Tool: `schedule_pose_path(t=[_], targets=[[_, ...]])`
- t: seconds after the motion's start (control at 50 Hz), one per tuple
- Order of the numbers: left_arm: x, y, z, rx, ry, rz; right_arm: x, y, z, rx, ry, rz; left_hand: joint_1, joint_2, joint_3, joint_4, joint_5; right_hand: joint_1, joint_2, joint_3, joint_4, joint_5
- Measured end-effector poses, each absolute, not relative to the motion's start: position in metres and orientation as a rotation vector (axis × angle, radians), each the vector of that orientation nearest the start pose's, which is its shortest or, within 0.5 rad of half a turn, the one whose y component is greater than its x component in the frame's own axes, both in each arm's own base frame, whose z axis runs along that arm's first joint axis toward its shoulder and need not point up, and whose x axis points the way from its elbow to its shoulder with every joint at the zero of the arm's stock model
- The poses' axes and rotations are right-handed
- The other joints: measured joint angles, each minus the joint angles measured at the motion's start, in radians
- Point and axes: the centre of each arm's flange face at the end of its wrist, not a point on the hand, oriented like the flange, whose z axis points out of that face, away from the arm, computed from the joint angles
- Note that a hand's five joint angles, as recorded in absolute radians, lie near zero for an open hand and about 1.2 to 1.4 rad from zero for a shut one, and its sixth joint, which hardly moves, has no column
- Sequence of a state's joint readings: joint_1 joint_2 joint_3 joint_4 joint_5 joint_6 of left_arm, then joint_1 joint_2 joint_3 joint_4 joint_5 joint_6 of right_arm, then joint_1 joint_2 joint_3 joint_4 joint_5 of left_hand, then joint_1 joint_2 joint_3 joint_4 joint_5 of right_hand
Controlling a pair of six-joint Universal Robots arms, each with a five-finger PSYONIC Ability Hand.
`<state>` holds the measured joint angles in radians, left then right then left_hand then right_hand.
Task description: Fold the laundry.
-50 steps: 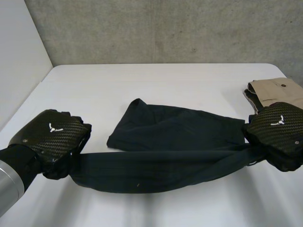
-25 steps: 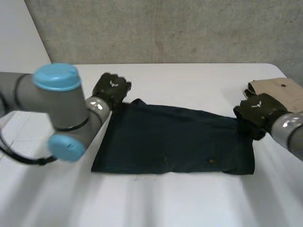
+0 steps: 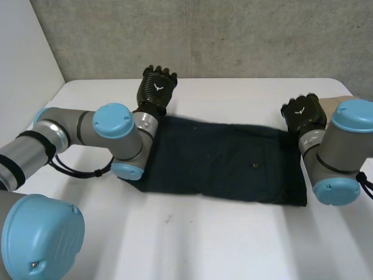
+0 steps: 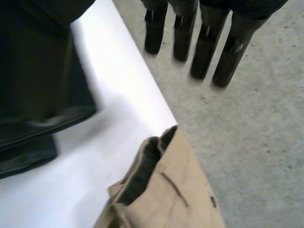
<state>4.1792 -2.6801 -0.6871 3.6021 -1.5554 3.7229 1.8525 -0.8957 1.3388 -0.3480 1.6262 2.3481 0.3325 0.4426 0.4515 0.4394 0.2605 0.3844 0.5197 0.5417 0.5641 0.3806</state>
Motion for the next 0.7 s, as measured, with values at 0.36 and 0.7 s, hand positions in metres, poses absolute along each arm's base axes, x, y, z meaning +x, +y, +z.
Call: schedule_pose_path(t=[0.36, 0.7], targets=[[-0.360, -0.321, 0.213, 1.044, 1.652, -2.480, 0.221, -0.323, 0.250, -0.990, 2.248, -2.351, -0.142, -0.237, -0.239, -0.235, -0.208, -0.178, -0.296, -0.322, -0.324, -0.308], [-0.300, -0.229, 0.185, 0.952, 2.416, -2.199, 0.203, -0.253, 0.157, -0.832, 2.390, -1.730, -0.142, -0.237, -0.239, -0.235, -0.208, -0.056, -0.161, -0.177, -0.184, -0.179]])
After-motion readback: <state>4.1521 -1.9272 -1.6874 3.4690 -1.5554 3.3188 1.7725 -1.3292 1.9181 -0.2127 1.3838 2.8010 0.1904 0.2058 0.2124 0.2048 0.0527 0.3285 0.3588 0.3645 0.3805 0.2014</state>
